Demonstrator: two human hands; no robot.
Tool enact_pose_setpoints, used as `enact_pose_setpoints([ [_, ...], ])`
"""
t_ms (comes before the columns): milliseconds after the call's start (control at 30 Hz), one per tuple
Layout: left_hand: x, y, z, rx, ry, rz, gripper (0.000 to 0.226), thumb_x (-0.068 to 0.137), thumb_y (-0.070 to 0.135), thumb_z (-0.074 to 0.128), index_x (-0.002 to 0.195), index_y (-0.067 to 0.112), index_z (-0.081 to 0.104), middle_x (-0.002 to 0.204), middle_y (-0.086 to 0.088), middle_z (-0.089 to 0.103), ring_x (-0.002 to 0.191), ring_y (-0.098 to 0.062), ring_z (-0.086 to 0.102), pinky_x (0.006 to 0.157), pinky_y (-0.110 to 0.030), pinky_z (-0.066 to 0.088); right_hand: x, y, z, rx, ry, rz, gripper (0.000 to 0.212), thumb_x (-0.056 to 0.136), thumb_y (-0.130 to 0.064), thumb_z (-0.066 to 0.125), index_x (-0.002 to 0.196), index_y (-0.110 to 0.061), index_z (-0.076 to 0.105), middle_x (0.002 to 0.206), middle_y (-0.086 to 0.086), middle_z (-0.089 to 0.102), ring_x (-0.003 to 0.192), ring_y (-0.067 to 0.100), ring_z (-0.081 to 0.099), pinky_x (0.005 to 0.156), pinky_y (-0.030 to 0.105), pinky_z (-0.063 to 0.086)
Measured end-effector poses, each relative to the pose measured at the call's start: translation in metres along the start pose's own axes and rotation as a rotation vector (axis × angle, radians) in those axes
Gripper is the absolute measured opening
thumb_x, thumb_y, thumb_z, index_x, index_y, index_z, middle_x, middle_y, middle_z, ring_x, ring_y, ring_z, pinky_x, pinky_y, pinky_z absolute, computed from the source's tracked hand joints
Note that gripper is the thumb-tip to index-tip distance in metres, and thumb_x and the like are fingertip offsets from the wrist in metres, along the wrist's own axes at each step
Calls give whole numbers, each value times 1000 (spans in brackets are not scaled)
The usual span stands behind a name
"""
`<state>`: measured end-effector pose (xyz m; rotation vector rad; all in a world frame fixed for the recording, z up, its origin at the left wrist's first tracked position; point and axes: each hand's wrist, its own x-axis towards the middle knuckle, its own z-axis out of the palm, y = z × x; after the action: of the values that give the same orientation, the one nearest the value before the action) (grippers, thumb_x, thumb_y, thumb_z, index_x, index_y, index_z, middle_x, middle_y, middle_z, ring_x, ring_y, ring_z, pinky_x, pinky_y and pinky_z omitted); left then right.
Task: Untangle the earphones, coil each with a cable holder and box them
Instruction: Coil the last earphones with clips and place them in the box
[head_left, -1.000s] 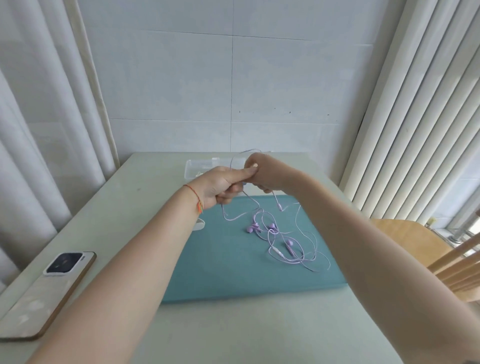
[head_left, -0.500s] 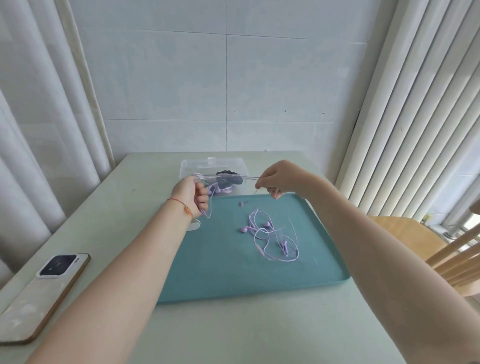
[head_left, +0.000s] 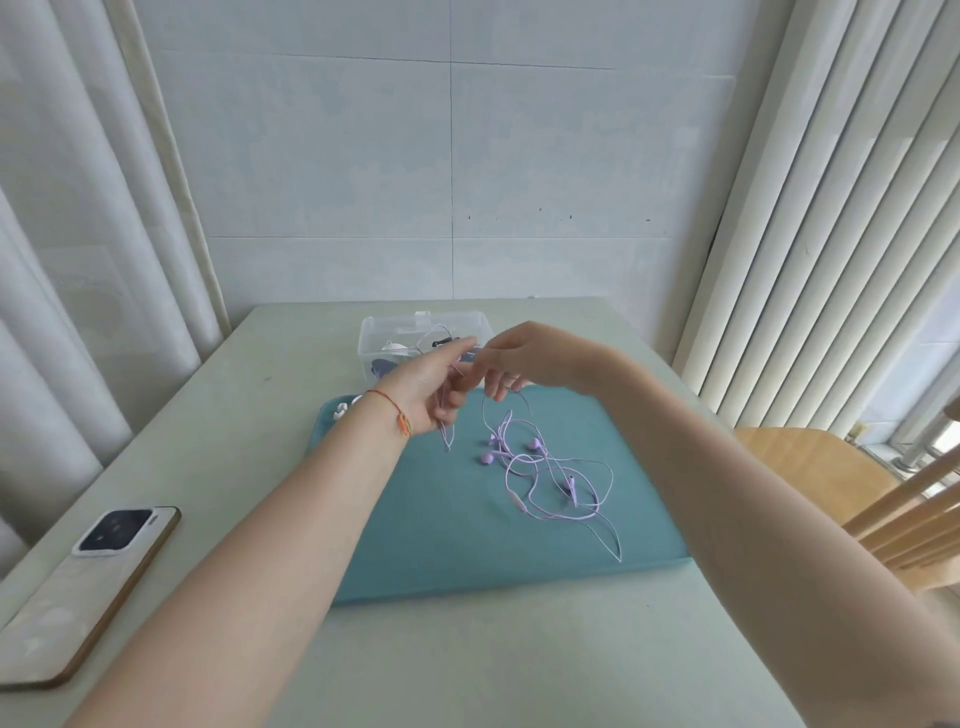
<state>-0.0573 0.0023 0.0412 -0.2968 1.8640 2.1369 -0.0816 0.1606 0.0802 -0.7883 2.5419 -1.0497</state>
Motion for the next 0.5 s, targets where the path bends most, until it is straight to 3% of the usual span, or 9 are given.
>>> enact_pose_setpoints([
  [100, -1, -2, 4, 66, -4, -11, 52, 89, 63, 50, 55, 23, 48, 52, 9, 37, 38, -6, 23, 41, -15, 11, -1, -2, 3, -2, -33, -17, 31, 99, -28, 45, 79, -15, 64, 76, 2, 70, 76, 17, 67, 82, 36, 50],
  [167, -1, -3, 4, 63, -15, -12, 52, 87, 63, 54, 53, 23, 48, 52, 9, 34, 38, -6, 20, 42, -17, 10, -4, -4, 4, -31, -50, -11, 31, 99, -28, 44, 79, -15, 65, 75, 0, 70, 76, 16, 67, 80, 33, 50],
  [367, 4, -8, 0, -180, -56, 7, 29, 91, 20, 59, 64, 22, 49, 54, 8, 33, 35, -4, 22, 37, -16, 12, -6, -1, 5, 116, -39, -20, 16, 88, -21, 65, 83, -6, 71, 80, 6, 70, 76, 14, 64, 74, 28, 48],
  [500, 5, -9, 3, -286, -28, 45, 25, 97, 17, 53, 72, 18, 51, 49, 7, 49, 31, -2, 25, 33, -14, 18, -7, 5, 4, 213, -38, -14, 9, 86, -6, 60, 80, -3, 65, 78, 9, 71, 74, 16, 67, 69, 26, 48],
])
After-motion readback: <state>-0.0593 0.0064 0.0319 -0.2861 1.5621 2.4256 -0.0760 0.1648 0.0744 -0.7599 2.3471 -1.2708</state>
